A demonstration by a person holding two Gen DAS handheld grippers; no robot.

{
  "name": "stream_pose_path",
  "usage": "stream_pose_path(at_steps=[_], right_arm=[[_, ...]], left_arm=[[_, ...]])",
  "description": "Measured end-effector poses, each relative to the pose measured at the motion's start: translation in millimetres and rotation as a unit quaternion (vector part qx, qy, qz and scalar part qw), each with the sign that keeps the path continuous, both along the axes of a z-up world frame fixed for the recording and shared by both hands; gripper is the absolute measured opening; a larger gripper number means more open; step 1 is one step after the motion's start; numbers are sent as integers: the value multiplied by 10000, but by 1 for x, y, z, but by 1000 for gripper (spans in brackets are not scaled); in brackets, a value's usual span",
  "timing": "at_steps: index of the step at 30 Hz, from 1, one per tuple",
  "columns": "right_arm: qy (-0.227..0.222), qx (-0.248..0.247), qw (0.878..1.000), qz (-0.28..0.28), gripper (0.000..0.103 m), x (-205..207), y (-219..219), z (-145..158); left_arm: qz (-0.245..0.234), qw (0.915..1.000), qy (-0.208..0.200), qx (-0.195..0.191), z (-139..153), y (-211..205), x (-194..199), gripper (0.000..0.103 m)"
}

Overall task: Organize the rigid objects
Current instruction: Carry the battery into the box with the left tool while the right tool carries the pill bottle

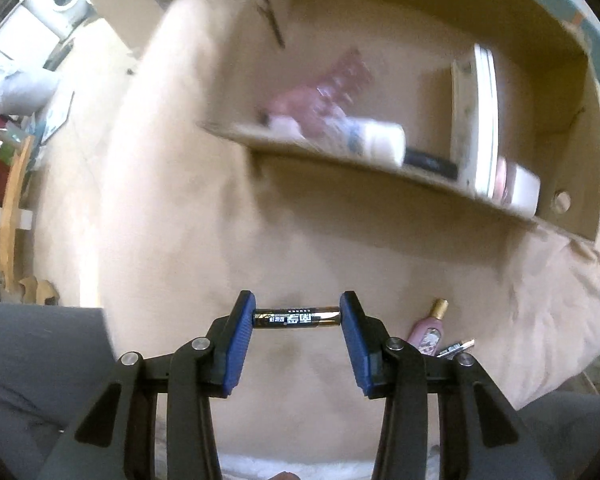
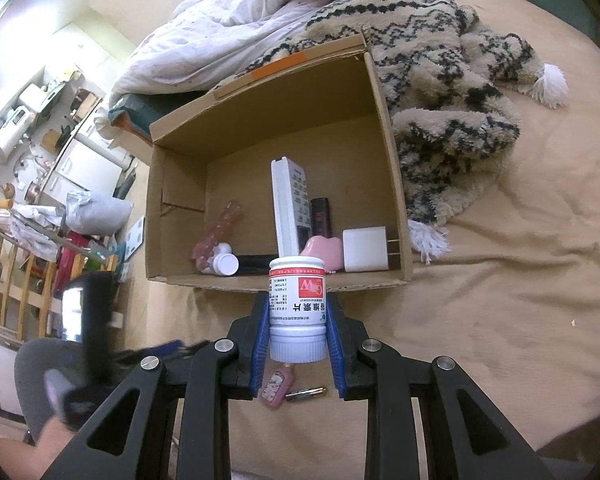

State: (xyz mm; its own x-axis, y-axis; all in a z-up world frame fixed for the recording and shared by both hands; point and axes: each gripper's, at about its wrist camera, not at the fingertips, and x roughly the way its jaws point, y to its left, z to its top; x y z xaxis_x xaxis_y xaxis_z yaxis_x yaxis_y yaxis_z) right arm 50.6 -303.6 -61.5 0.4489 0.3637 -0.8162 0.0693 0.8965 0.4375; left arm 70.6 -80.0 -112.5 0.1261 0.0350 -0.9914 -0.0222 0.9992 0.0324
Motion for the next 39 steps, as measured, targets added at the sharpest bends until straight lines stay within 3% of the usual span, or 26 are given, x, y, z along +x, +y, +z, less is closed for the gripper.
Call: stream_pose_path(at_steps=[6, 12, 17, 26, 34, 39], right_arm=[[-323, -375, 9987, -103, 28, 1, -1, 15], [-803, -658, 9946, -76, 28, 11, -1, 36], [-943, -859, 9918, 26, 28, 33, 2, 39], [-802, -1071, 9909, 117, 28, 83, 7, 23], [-368, -994, 9942, 186, 28, 95, 15, -3], [-177, -1005, 9944, 275, 28, 98, 19, -13]], left_arm=[[-10, 9978, -657, -95, 53, 29, -5, 40], [-277, 9868, -1596, 7, 106, 46, 16, 40], [-535, 9762, -2097, 122, 125, 41, 47, 40], [-1015, 9671, -2328, 118, 102, 4, 86, 40], [-1425, 9696, -1989, -48, 57, -20, 97, 40], [-1547, 9708, -1835, -56, 47, -24, 100, 40]])
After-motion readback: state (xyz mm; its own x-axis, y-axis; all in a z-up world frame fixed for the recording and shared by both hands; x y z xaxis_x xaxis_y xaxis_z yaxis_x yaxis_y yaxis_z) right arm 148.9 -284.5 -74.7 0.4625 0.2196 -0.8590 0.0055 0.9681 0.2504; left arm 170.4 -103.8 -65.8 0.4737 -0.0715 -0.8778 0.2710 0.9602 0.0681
